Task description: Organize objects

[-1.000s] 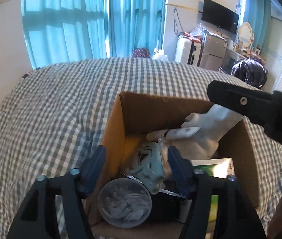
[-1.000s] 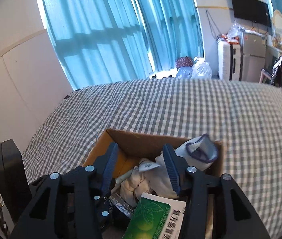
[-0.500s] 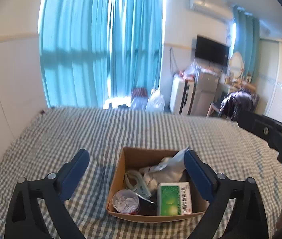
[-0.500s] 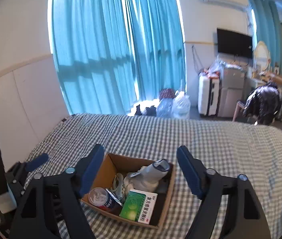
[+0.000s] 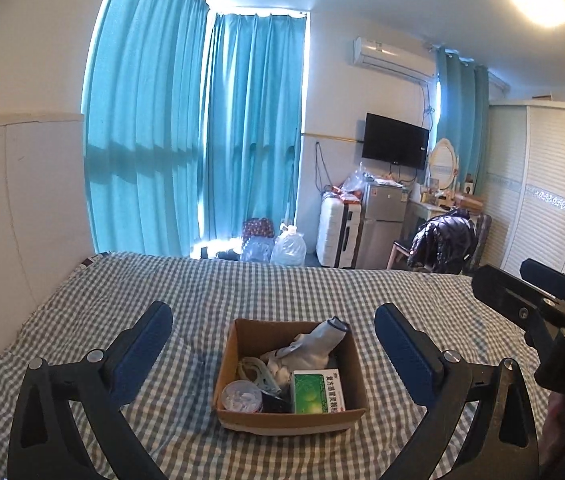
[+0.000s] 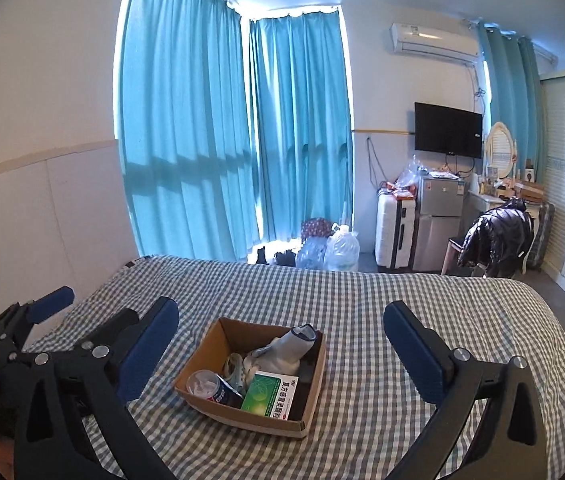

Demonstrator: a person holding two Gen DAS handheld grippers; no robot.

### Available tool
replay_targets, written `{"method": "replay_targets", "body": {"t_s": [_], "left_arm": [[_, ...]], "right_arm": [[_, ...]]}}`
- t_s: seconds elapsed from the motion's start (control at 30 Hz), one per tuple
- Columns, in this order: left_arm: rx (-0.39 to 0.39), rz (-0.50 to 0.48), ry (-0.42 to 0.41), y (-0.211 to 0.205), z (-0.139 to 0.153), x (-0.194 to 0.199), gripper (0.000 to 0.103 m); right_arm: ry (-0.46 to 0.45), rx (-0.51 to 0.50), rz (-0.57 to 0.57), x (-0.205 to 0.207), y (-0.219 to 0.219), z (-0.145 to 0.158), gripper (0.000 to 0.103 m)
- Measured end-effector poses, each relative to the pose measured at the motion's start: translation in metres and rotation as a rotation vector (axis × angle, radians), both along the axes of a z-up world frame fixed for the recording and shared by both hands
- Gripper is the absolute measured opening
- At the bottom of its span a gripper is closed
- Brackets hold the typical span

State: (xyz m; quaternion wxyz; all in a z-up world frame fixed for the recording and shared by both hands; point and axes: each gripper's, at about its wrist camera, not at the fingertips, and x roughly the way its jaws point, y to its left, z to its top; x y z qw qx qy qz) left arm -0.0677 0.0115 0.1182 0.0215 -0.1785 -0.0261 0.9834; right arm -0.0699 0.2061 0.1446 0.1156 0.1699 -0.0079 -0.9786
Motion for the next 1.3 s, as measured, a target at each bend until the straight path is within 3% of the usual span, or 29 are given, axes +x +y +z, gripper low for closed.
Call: {"method": "replay_targets", "body": {"t_s": [0.13, 0.23, 0.4, 0.63, 0.73, 0.97, 1.3], "left_arm": [[0.009, 0.002, 0.032, -0.007, -0.007, 0.011, 0.103], [0.025, 0.002, 0.042, -0.012, -0.015, 0.015, 0.103], [0.002, 0.024, 0.051, -0.015, -0.033, 0.014, 0.103], [0.031, 0.036, 0.020, -0.017, -0.086, 0.002, 0.103], [0.002, 0.036, -0.021, -0.018, -0.106, -0.007, 0.103], [-0.048, 0.050, -0.068, -0.016, -0.131, -0.009, 0.103], [-0.074, 0.049, -0.089, -0.012, -0.133, -0.006, 0.103]], "right_arm": [[0.024, 0.003, -0.019, 0.011, 0.002, -0.016, 0.103], [0.068, 0.062, -0.066, 0.012, -0.004, -0.033, 0.103], [0.055, 0.095, -0.077, -0.001, -0.007, -0.067, 0.103], [0.026, 0.169, -0.078, -0.016, -0.016, -0.121, 0.103], [0.003, 0.170, -0.086, -0.024, -0.016, -0.138, 0.103], [-0.046, 0.165, -0.096, -0.040, -0.014, -0.157, 0.103], [-0.080, 0.155, -0.103, -0.042, -0.014, -0.164, 0.103]]}}
